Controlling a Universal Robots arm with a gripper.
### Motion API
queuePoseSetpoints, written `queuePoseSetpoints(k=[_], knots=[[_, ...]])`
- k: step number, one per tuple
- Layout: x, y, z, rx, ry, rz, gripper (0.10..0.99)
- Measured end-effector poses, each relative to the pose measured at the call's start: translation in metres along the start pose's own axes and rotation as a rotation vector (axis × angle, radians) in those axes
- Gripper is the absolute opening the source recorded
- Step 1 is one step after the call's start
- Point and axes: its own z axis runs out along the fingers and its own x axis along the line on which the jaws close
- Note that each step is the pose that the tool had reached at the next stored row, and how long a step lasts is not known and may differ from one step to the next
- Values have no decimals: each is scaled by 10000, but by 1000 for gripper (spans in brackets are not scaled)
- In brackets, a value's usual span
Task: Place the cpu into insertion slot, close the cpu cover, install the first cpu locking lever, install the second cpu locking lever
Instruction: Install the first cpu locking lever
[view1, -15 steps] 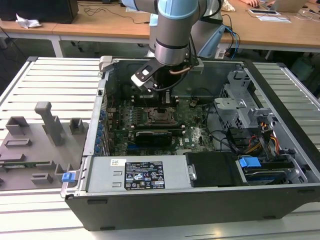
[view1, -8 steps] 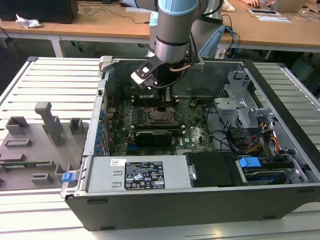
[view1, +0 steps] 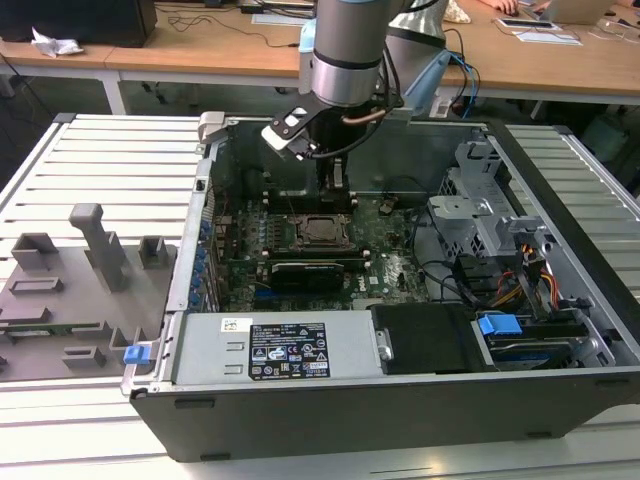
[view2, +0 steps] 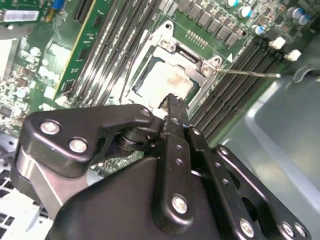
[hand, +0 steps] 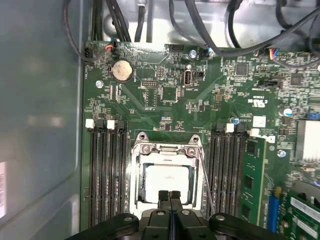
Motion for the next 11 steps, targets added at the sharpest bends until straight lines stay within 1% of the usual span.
queuePoseSetpoints(k=[1,2,4,5,8,11], knots=[[0,-2,-35,-7,-6,1,106],[1,-4,-108,-27,-28,3,106],[1,-6,-180,-60,-54,3,106],[1,-7,-205,-108,-60,3,106],[2,-14,-204,-271,-65,3,106],[2,-14,-204,-278,-69,-107,106]])
